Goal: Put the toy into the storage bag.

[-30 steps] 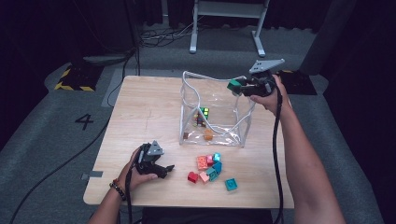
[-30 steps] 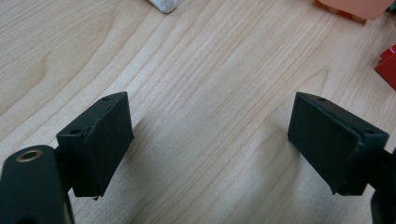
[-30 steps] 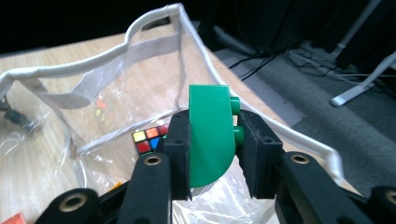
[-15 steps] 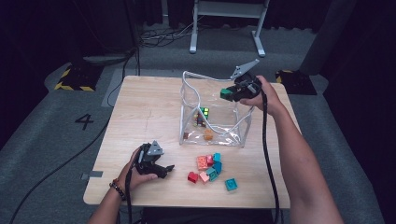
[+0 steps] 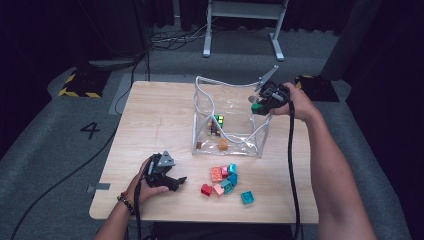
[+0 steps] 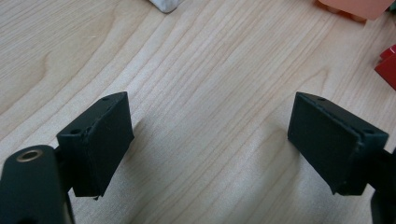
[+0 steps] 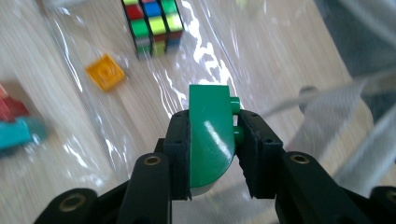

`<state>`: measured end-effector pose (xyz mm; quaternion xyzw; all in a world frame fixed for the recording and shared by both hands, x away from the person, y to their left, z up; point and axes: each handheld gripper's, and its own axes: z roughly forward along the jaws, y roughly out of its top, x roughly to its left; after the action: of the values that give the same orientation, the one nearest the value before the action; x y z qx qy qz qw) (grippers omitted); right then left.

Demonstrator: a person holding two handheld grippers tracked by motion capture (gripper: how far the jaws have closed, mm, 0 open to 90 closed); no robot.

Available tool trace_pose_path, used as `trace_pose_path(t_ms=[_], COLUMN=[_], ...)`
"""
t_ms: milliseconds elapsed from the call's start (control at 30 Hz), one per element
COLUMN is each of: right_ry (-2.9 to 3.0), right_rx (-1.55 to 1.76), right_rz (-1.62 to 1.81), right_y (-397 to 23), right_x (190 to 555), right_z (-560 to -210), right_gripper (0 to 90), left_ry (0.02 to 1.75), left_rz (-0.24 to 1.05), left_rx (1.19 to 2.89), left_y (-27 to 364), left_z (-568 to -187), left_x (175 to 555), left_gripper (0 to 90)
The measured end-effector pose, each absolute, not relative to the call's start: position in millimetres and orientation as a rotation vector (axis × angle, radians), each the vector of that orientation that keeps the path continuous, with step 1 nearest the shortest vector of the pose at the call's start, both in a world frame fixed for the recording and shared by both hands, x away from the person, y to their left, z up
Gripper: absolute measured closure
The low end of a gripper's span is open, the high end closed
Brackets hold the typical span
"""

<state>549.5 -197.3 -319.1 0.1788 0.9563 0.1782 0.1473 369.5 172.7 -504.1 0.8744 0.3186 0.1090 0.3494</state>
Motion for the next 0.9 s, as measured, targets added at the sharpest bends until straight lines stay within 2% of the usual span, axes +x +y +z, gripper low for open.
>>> trace_pose_path(t_ms=[333,533,600,733,900], right_ry=[2.730,2.694,2.651,2.599,2.471], right_rx=[0.533,0.550,0.571,0.575,0.620], right_rz=[0.512,0.631,0.684,0.777,0.960], right_y=[-209,-213,-215,-222,-239], right_x=[547,543,540,534,516], right_z=[-319,-319,-318,-314,-310], right_gripper=[64.1,59.5,55.1,52.7,43.7], left_ry=[0.825,0.826,0.825,0.825,0.825], left_rz=[0.283,0.283,0.283,0.283,0.283], left_rx=[2.266,2.265,2.266,2.265,2.265], left_y=[173,173,173,173,173], left_z=[-504,-504,-504,-504,-504], left_x=[370,370,370,370,370], left_gripper=[14.2,14.2,14.2,14.2,14.2])
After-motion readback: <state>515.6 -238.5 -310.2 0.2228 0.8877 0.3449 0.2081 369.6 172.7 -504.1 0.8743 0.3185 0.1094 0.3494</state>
